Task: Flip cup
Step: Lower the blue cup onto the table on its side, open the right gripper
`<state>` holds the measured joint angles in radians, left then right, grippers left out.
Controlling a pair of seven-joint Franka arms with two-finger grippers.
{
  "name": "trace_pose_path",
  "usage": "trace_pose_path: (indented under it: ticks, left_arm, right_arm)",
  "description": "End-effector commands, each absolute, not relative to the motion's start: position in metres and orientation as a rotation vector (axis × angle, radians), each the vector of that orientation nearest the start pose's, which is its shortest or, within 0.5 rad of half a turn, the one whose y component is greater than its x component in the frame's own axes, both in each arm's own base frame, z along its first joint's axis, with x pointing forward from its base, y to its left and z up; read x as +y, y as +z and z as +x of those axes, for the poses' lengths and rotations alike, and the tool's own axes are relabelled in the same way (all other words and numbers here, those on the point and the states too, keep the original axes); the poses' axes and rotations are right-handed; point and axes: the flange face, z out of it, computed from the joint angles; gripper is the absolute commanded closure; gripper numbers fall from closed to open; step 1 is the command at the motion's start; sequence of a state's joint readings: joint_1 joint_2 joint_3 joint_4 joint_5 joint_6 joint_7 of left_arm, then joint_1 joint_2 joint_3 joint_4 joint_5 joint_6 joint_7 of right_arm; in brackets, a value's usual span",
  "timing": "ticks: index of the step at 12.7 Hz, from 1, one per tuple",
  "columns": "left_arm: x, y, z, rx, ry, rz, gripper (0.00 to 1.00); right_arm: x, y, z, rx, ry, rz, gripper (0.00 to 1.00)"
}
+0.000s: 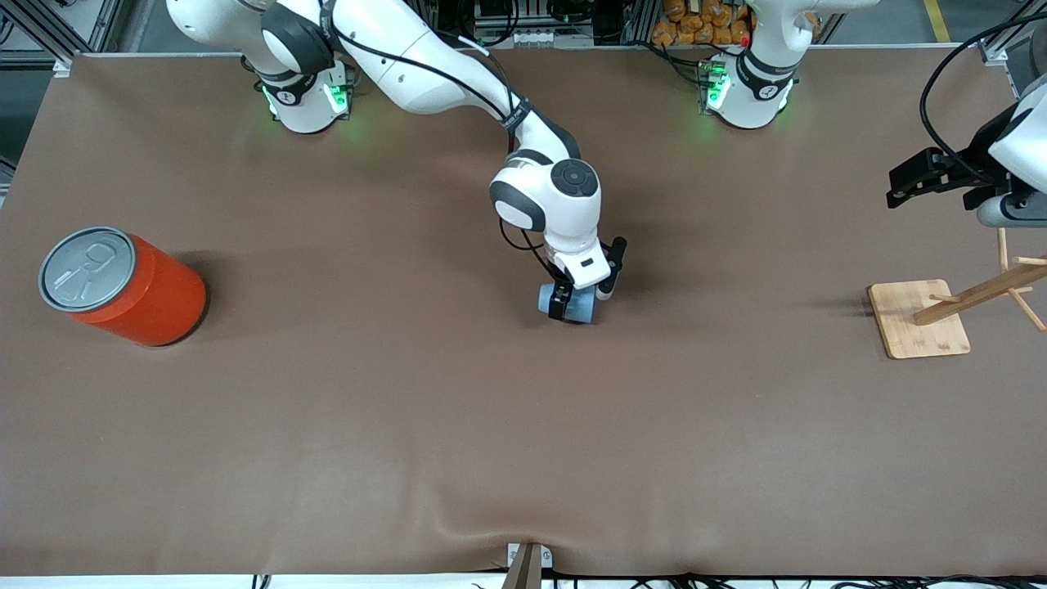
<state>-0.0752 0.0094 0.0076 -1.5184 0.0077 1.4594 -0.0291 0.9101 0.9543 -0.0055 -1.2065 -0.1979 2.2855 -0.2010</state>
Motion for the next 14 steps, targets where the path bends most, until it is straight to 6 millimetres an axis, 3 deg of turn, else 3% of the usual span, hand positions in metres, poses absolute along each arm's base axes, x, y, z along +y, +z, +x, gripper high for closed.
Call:
trace_pose_path:
  ticks: [1, 4, 8, 10, 11, 12, 13, 14]
  left_arm:
    - [-0.034, 0.636, 0.546, 0.048, 0.099, -3.137, 0.00]
    - [-0.034, 0.635, 0.547, 0.046, 0.101, -3.135, 0.00]
    - [-0.031, 0.628, 0.551, 0.040, 0.119, -3.128, 0.00]
    - [-0.024, 0.607, 0.563, 0.018, 0.176, -3.118, 0.00]
    - [-0.017, 0.601, 0.568, -0.003, 0.174, -3.118, 0.00]
    - [-0.014, 0.595, 0.576, -0.012, 0.157, -3.118, 0.00]
    - [-0.014, 0.588, 0.583, -0.024, 0.143, -3.118, 0.00]
    - [-0.014, 0.580, 0.591, -0.030, 0.126, -3.118, 0.00]
  right_arm:
    - [0.610, 0.214, 0.479, -1.857, -0.303, -2.673, 0.00]
    - [0.604, 0.238, 0.485, -1.835, -0.274, -2.698, 0.00]
    - [0.591, 0.288, 0.491, -1.780, -0.188, -2.745, 0.00]
    - [0.582, 0.335, 0.490, -1.683, -0.119, -2.750, 0.00]
    - [0.573, 0.371, 0.493, -1.617, -0.115, -2.745, 0.00]
    - [0.550, 0.421, 0.503, -1.535, -0.129, -2.748, 0.00]
    - [0.509, 0.454, 0.525, -1.447, -0.091, -2.798, 0.00]
    - [0.464, 0.473, 0.548, -1.366, -0.012, -2.865, 0.00]
